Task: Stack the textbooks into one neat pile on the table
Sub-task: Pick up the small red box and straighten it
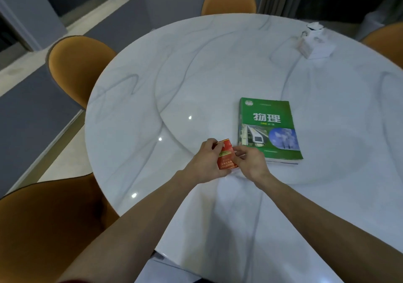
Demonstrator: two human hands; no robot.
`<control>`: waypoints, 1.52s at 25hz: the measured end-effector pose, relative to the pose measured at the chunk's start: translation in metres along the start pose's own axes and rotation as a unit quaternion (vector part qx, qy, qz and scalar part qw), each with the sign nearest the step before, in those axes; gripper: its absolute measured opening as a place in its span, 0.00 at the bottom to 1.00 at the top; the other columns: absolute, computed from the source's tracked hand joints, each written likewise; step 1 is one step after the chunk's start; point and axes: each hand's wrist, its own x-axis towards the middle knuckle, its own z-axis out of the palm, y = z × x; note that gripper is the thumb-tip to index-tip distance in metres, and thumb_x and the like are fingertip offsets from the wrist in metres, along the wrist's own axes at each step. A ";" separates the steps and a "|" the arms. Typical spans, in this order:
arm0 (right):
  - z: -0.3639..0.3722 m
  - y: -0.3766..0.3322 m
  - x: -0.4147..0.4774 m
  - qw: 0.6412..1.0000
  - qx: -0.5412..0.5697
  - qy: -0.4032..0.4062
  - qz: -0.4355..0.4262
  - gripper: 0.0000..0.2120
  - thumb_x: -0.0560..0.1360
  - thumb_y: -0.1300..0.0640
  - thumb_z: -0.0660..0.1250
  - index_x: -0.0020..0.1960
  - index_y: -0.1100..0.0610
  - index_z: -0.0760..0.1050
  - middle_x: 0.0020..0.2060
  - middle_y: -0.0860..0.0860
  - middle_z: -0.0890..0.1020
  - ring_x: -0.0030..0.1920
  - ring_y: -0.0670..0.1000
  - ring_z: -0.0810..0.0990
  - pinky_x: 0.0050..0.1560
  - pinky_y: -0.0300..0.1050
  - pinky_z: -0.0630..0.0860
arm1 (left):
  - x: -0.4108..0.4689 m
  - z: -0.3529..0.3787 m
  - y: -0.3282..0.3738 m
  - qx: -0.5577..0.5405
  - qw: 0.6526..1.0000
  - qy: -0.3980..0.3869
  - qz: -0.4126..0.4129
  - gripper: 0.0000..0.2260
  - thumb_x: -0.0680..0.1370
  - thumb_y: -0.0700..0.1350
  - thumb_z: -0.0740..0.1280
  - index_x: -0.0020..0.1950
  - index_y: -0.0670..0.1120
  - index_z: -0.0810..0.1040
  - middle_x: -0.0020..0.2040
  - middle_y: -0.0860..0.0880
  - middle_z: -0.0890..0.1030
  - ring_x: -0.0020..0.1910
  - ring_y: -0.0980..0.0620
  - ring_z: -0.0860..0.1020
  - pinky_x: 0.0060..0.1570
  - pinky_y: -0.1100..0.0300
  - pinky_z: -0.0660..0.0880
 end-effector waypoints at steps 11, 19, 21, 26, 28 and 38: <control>-0.132 0.071 -0.004 0.990 0.040 0.127 0.035 0.10 0.73 0.65 0.67 0.54 0.61 0.81 0.49 0.60 0.85 0.44 0.54 0.81 0.51 0.42 0.74 | 0.085 0.050 0.131 0.015 0.996 -0.046 0.075 0.38 0.70 0.58 0.71 0.73 0.44 0.60 0.68 0.43 0.63 0.68 0.44 0.64 0.67 0.51 0.69; -0.235 0.151 -0.001 0.980 0.061 0.165 0.089 0.12 0.75 0.62 0.66 0.57 0.60 0.80 0.51 0.58 0.84 0.47 0.54 0.81 0.51 0.43 0.75 | 0.149 0.122 0.232 0.057 0.988 -0.068 0.126 0.38 0.69 0.58 0.71 0.72 0.43 0.61 0.68 0.44 0.65 0.68 0.44 0.64 0.65 0.49 0.69; -0.257 0.172 0.001 0.977 0.072 0.176 0.102 0.11 0.75 0.62 0.66 0.56 0.60 0.80 0.51 0.58 0.84 0.48 0.56 0.82 0.52 0.44 0.76 | 0.165 0.140 0.256 0.056 0.986 -0.087 0.134 0.37 0.69 0.57 0.71 0.71 0.43 0.62 0.68 0.44 0.65 0.68 0.45 0.63 0.64 0.49 0.71; -0.306 0.224 0.013 0.961 0.107 0.211 0.143 0.09 0.74 0.63 0.67 0.53 0.60 0.82 0.49 0.57 0.84 0.43 0.51 0.79 0.46 0.41 0.72 | 0.204 0.179 0.309 0.071 0.978 -0.129 0.150 0.37 0.69 0.57 0.71 0.72 0.44 0.60 0.69 0.45 0.63 0.70 0.47 0.61 0.64 0.51 0.71; -0.323 0.245 0.018 0.954 0.114 0.225 0.162 0.09 0.74 0.64 0.67 0.53 0.61 0.81 0.50 0.57 0.84 0.43 0.51 0.78 0.47 0.40 0.72 | 0.219 0.195 0.329 0.075 0.974 -0.144 0.158 0.37 0.70 0.57 0.71 0.72 0.43 0.60 0.70 0.44 0.63 0.70 0.46 0.61 0.65 0.51 0.70; -0.366 0.333 0.046 0.935 0.147 0.248 0.208 0.09 0.74 0.66 0.64 0.51 0.63 0.82 0.48 0.59 0.85 0.45 0.55 0.81 0.48 0.42 0.76 | 0.279 0.273 0.384 0.186 0.945 -0.177 0.203 0.34 0.70 0.59 0.68 0.69 0.42 0.65 0.65 0.43 0.70 0.65 0.42 0.66 0.68 0.52 0.65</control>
